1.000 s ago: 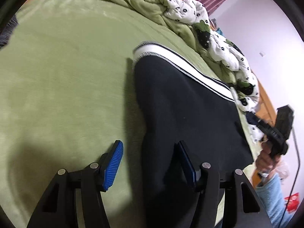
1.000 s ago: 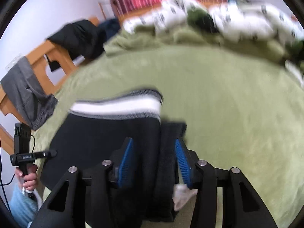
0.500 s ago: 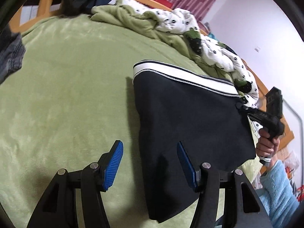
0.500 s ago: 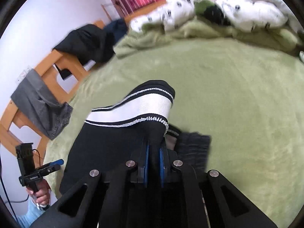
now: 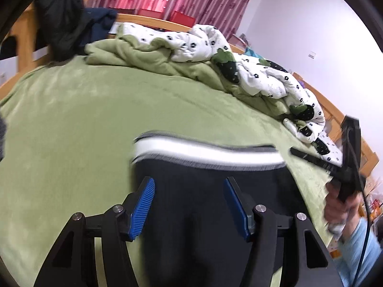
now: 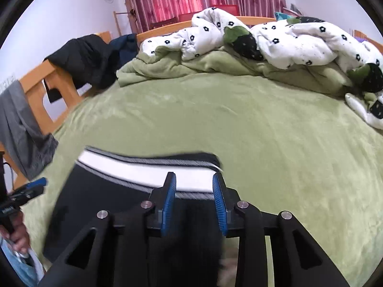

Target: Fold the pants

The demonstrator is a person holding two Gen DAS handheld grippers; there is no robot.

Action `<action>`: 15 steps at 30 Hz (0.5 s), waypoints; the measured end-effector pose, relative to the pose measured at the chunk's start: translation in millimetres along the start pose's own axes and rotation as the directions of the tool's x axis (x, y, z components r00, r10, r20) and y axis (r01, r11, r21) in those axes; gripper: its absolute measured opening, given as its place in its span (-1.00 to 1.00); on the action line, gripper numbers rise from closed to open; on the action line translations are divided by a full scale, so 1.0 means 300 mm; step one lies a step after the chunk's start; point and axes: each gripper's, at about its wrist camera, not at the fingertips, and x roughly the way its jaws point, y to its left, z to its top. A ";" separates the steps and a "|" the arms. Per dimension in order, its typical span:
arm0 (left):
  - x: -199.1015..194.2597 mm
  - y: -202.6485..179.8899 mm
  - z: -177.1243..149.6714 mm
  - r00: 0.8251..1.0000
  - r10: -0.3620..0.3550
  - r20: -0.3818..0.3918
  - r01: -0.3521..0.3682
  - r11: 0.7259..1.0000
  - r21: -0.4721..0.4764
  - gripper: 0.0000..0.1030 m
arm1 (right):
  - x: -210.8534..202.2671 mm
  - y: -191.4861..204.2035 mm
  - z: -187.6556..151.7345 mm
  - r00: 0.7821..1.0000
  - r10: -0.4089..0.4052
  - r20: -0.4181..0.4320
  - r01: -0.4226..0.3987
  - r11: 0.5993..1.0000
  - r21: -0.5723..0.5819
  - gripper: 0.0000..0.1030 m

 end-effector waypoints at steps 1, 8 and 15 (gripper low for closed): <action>0.022 -0.011 0.013 1.000 -0.014 0.002 0.014 1.000 0.007 0.12 | 0.041 0.023 -0.003 1.000 -0.004 -0.008 0.004 1.000 -0.020 -0.39; 0.340 0.054 0.005 0.966 0.236 -0.103 -0.230 0.971 0.062 0.26 | 0.241 0.038 -0.060 0.988 -0.123 -0.094 0.106 0.980 -0.170 -0.40; 0.326 0.087 -0.016 0.983 0.174 -0.063 -0.175 0.985 -0.005 0.31 | 0.252 0.015 -0.065 0.992 -0.082 -0.091 0.068 0.987 -0.147 -0.37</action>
